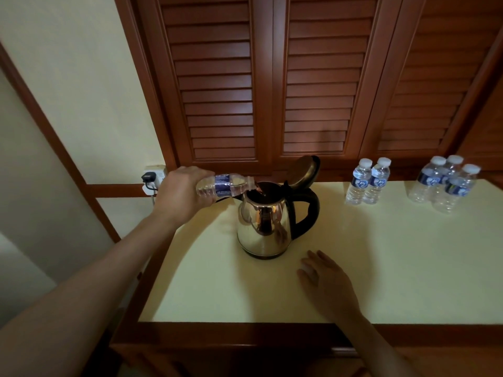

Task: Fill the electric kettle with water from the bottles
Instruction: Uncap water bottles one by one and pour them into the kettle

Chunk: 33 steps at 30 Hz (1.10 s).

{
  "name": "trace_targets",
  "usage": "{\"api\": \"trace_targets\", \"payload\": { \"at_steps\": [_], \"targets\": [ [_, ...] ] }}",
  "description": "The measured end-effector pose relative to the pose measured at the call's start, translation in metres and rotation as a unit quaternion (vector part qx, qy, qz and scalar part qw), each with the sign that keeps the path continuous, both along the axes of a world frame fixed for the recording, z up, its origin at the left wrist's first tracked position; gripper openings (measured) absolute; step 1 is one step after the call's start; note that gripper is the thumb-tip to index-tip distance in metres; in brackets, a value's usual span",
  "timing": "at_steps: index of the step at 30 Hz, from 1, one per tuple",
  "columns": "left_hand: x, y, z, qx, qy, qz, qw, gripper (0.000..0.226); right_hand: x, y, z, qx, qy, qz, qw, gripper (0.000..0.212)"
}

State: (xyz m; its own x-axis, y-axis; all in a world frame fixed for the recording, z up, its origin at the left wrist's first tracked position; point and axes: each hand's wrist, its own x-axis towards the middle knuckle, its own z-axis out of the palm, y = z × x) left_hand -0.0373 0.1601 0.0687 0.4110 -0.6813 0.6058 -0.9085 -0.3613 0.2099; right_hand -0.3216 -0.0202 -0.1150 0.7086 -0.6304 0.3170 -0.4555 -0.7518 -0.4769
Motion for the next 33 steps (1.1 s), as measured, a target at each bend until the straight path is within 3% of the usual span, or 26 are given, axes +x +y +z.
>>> {"api": "trace_targets", "payload": {
  "at_steps": [24, 33],
  "targets": [
    [0.000, -0.005, 0.007, 0.014, -0.025, 0.012, 1.000, 0.056, 0.002, -0.003, -0.003, -0.008, -0.008, -0.002, 1.000, 0.043],
    [-0.002, -0.004, 0.012, 0.018, -0.042, 0.011, 0.999, 0.053, 0.001, -0.003, -0.003, 0.012, -0.007, 0.005, 1.000, 0.035]
  ]
}}
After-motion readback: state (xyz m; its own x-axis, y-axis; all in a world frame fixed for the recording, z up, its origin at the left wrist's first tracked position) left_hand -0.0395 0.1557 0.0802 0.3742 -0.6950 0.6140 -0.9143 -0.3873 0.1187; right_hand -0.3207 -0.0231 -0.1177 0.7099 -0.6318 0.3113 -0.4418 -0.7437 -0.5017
